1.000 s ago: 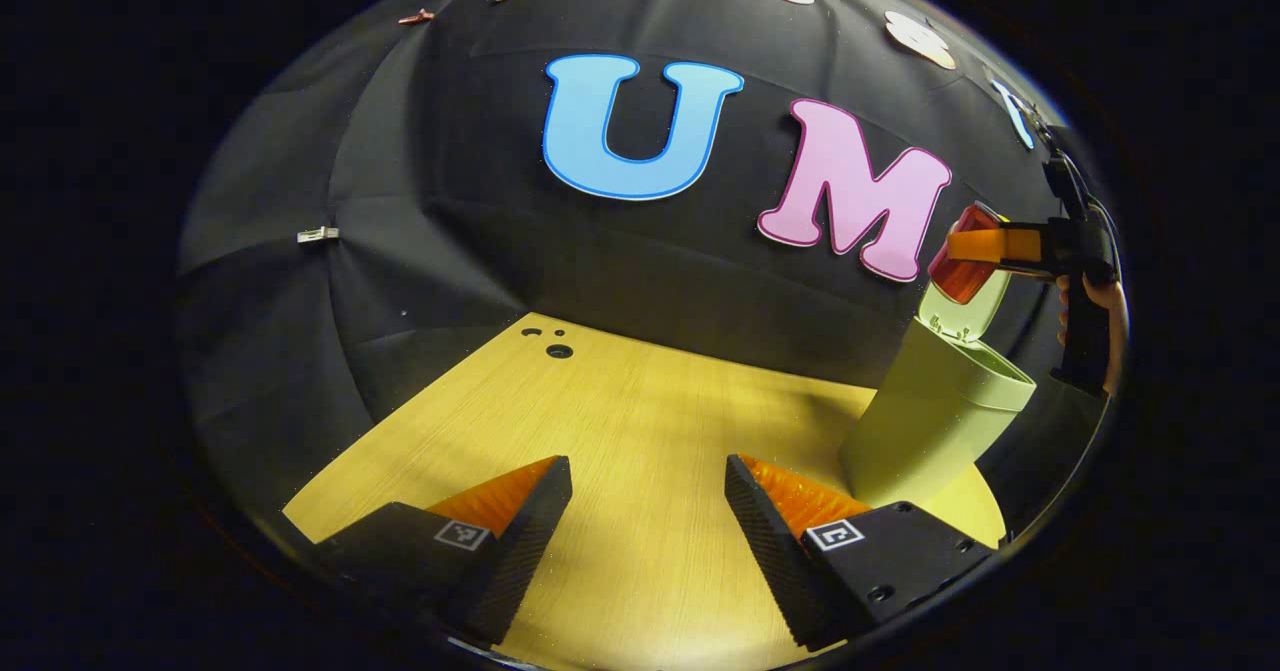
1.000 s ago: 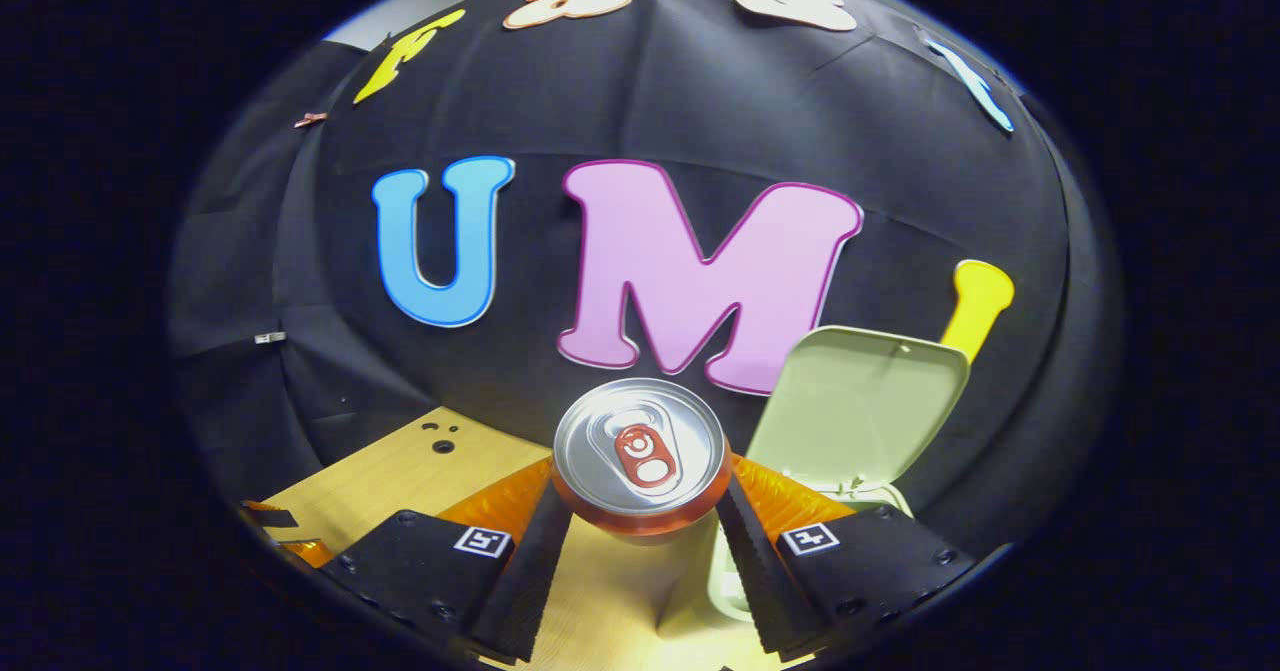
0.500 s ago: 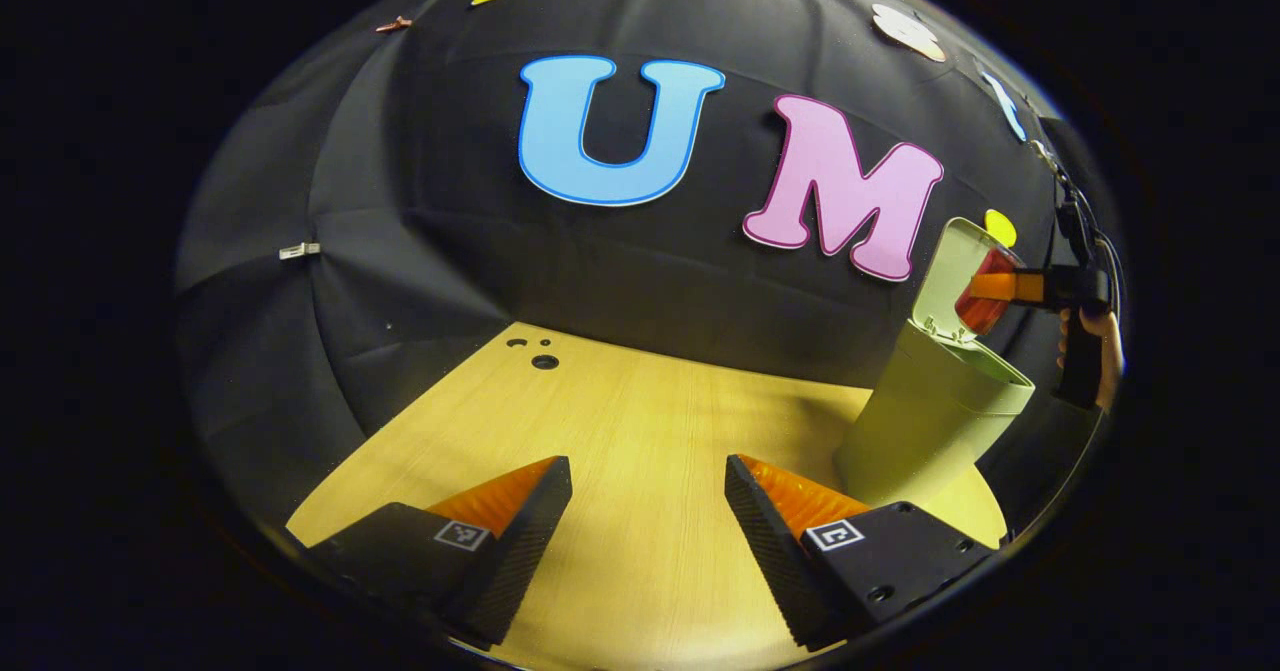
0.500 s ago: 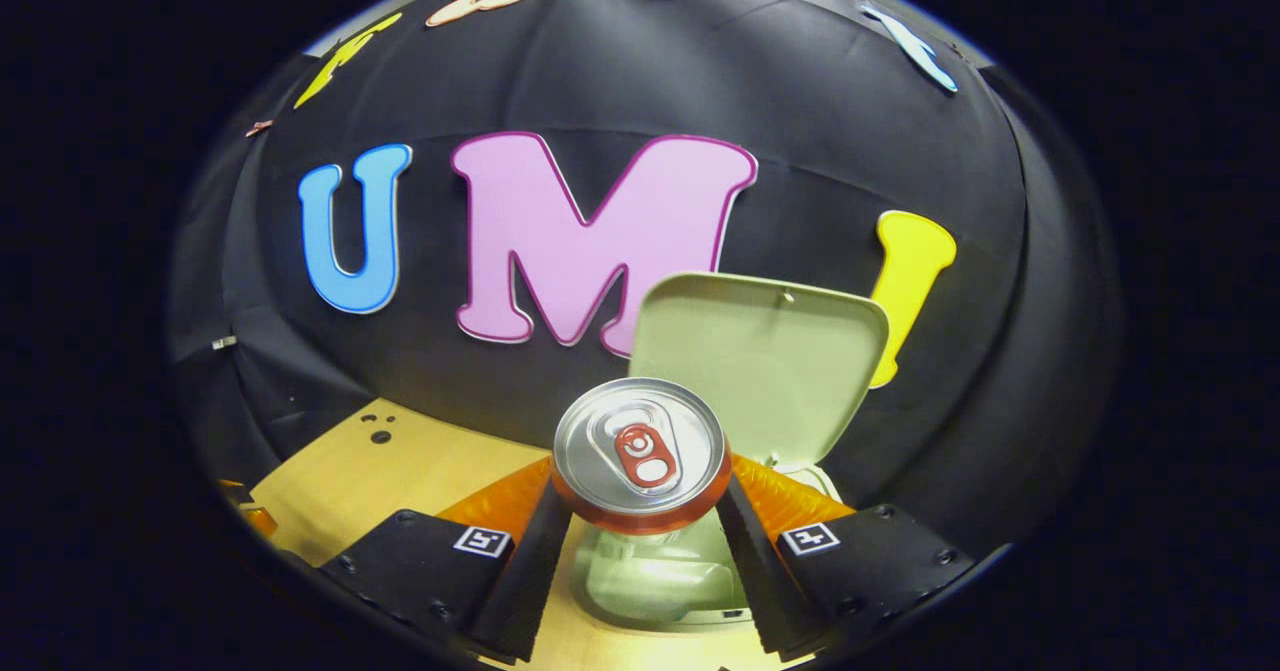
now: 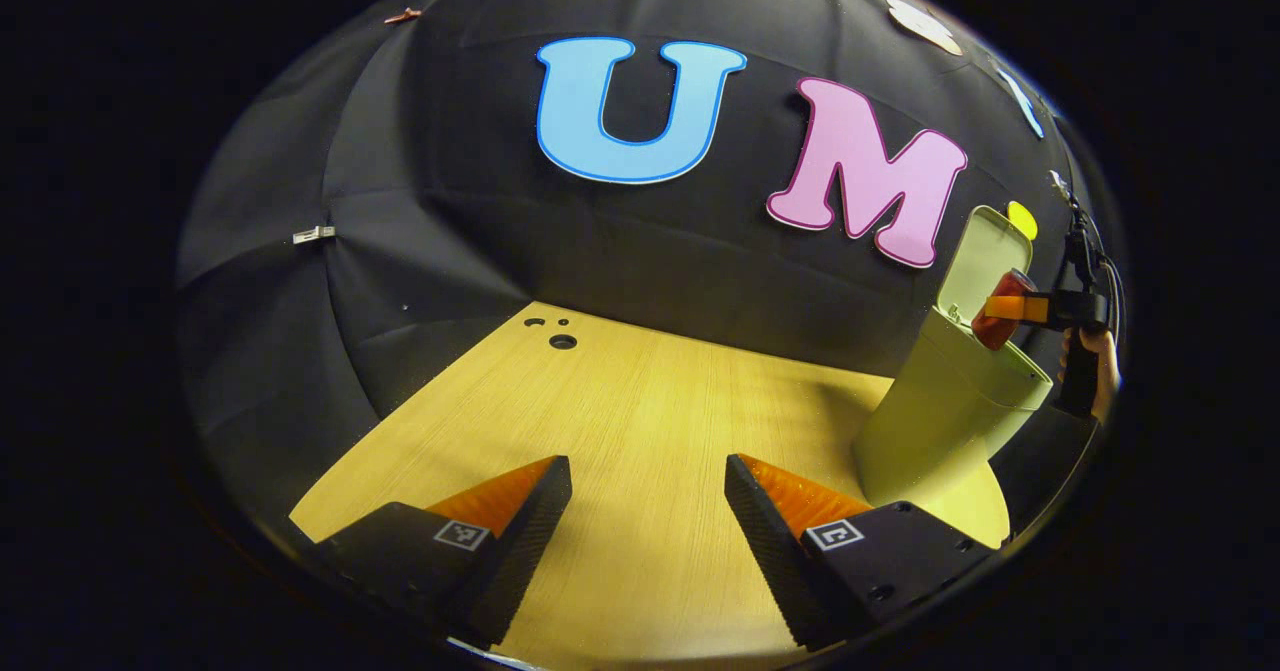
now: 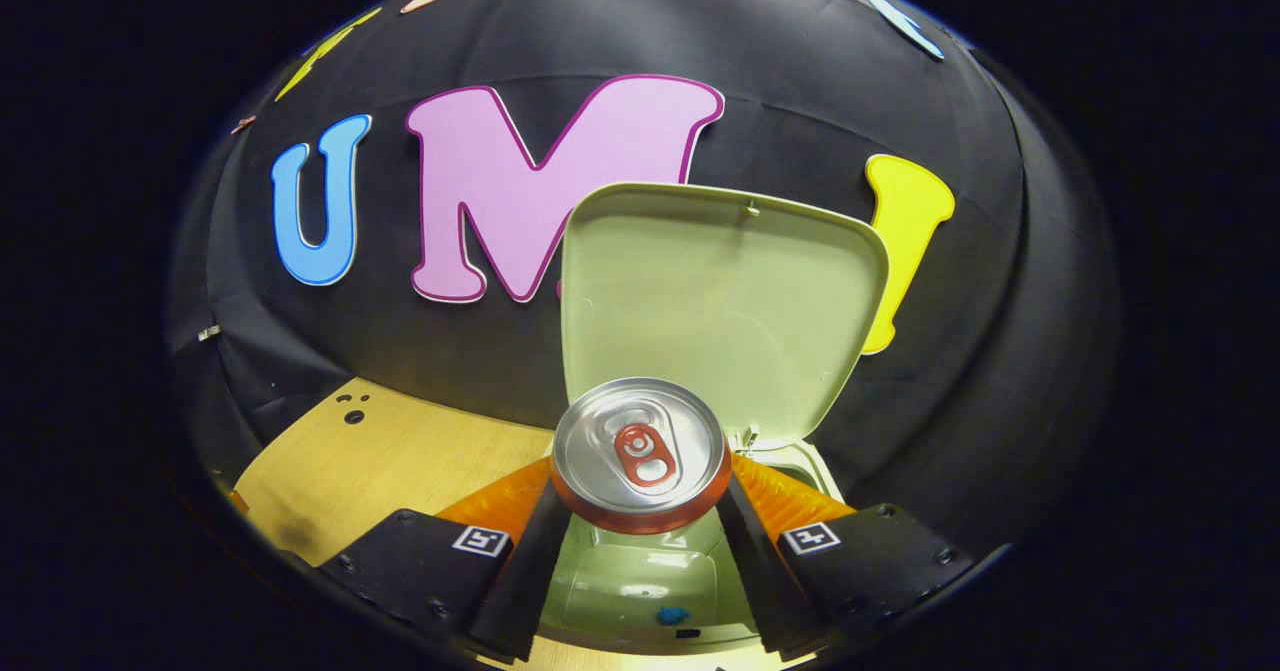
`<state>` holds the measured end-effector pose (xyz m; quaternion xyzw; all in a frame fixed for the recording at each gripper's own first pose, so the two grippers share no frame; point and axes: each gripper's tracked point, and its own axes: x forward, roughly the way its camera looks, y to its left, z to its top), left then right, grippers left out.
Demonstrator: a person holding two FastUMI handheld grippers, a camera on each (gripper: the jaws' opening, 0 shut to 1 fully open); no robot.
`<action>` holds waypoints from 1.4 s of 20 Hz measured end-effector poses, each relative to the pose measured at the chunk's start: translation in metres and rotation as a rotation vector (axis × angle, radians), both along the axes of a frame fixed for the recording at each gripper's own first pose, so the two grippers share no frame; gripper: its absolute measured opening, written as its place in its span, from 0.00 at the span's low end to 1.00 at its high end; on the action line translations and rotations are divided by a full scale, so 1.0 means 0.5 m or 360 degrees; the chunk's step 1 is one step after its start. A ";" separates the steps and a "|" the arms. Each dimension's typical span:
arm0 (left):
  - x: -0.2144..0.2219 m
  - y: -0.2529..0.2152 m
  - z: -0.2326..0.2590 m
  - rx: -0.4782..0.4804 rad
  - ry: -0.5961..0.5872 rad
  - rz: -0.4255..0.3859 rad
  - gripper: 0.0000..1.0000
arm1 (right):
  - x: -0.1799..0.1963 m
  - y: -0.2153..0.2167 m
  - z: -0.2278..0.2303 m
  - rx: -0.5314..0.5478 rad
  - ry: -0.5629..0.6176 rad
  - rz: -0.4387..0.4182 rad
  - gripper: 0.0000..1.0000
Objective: Press the lid of the desktop garbage bin to open it, pick up the crumpled paper on the desktop and throw it into the bin, then pick up the pop can on the desktop and drop it into the bin, and finally close the garbage bin lid.
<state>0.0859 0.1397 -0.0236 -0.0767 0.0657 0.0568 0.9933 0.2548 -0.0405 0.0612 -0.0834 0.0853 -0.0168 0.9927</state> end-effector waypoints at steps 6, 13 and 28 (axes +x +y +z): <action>-0.005 0.001 -0.014 0.0120 0.0043 -0.0012 0.99 | 0.016 -0.012 0.017 -0.0010 -0.0042 -0.0024 0.88; -0.001 -0.021 -0.026 0.0103 0.0068 -0.0042 0.99 | 0.002 -0.003 0.159 0.0037 -0.0225 0.0012 0.95; -0.075 0.003 -0.087 -0.0002 0.0141 0.0119 0.99 | 0.099 -0.060 0.389 0.0151 -0.0620 -0.0115 0.95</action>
